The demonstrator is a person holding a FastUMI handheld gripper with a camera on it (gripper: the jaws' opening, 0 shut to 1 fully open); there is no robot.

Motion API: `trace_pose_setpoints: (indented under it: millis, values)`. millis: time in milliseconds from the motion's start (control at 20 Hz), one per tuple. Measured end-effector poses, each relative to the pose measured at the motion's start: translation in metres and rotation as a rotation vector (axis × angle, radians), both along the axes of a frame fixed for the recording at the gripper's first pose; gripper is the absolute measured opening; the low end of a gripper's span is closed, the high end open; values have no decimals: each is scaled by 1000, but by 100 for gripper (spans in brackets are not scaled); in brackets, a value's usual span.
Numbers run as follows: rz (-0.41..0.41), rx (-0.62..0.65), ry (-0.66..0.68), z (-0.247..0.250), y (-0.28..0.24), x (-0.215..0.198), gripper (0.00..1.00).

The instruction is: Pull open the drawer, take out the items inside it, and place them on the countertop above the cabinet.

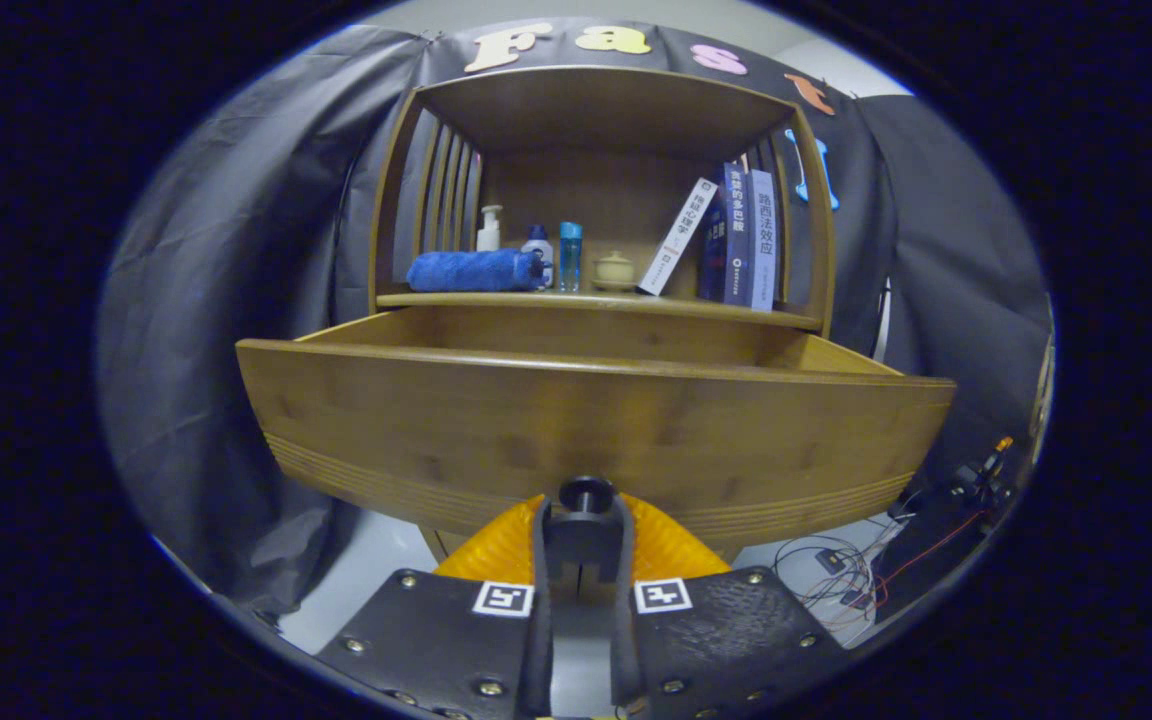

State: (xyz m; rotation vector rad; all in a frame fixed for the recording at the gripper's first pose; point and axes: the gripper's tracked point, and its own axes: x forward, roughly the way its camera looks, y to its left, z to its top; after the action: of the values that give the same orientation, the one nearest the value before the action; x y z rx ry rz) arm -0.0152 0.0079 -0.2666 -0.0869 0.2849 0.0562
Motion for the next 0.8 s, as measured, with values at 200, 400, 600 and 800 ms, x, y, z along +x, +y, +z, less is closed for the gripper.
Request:
trace_pose_setpoints:
  millis: [200, 400, 600, 800]
  values:
    - [35, -4, 23, 0, 5, -8, 38]
    - [54, -7, -17, 28, 13, -15, 69]
    - [28, -44, -111, 90, 19, -19, 100]
    - [-15, 14, -188, 158, 21, -6, 100]
